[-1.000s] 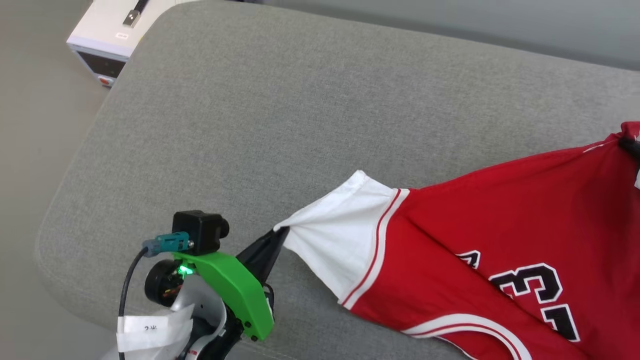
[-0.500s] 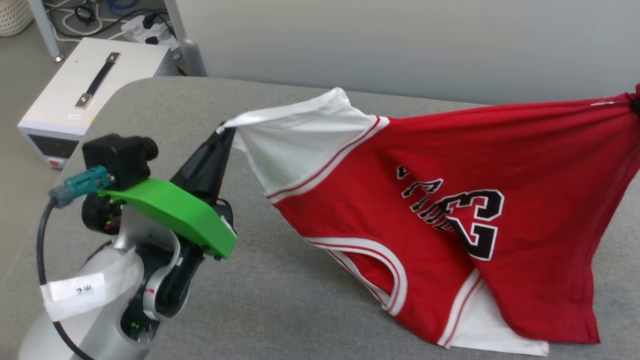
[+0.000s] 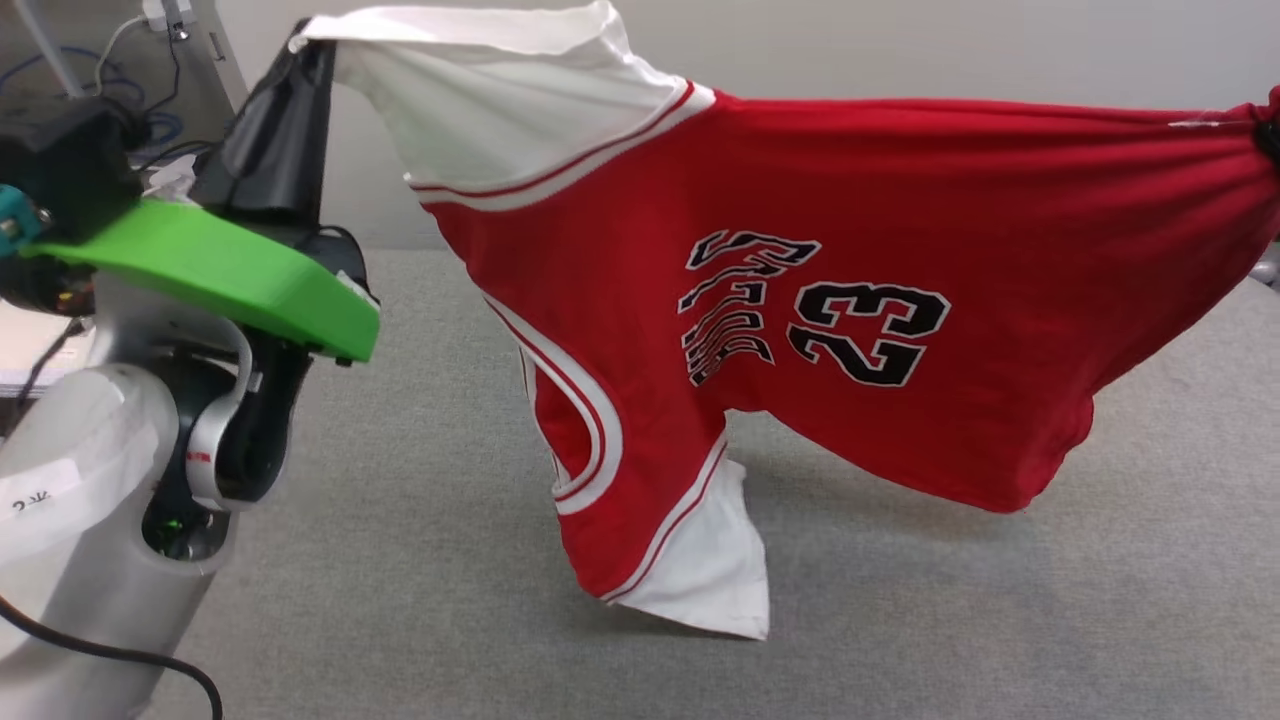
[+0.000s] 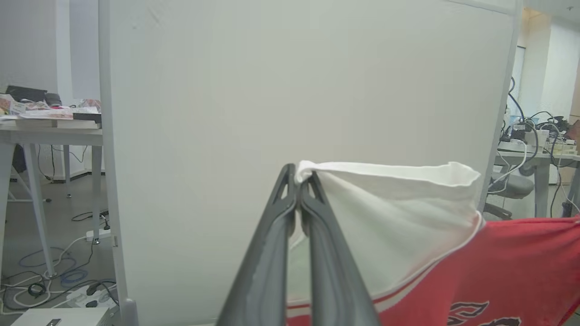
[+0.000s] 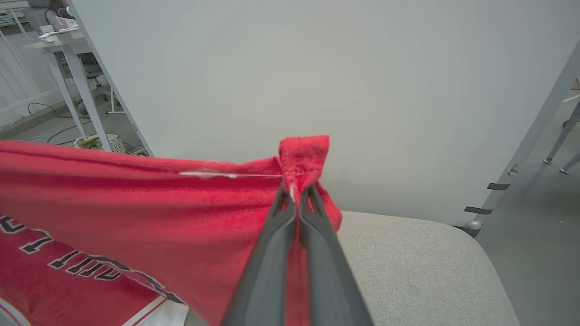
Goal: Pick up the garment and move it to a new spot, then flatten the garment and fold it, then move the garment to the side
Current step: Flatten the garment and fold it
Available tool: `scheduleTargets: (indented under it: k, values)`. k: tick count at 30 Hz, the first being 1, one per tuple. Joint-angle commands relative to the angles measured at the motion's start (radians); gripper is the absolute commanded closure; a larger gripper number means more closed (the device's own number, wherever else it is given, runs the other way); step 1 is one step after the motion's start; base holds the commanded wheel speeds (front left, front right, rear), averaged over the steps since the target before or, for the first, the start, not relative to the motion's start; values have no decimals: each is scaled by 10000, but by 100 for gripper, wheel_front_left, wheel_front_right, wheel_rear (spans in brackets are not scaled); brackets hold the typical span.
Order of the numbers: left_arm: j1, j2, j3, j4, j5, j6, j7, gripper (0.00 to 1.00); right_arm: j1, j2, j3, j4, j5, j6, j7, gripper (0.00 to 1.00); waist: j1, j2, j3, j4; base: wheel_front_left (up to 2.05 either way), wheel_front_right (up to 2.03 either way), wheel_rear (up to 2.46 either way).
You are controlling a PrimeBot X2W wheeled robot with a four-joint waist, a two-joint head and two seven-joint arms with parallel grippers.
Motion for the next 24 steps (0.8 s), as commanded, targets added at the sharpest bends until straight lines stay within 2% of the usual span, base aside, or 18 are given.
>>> scheduleTargets:
  k: [1,7,11,17,24]
  values:
    - [-346,123,74,2,171,77,-15,100,33,62,-55,-124,7,-6,-99,100,0,0,-152,-170,0,0,0]
    - [-1312,393,47,17,723,-3,85,100,-77,215,-141,-573,-69,-6,-309,100,0,0,18,-273,0,0,0]
    - [-1980,586,-44,105,966,-265,242,100,-285,277,-218,-762,-227,-6,-525,100,0,0,380,-314,0,0,0]
    - [-3092,1106,-353,756,1318,-1104,687,100,-1012,263,-258,-774,-475,-6,-950,100,0,0,1440,-356,0,0,0]
    - [-5323,1425,-236,1810,1531,-2131,970,100,-2805,-83,132,-160,-847,-6,-1387,100,0,0,3322,-425,0,0,0]
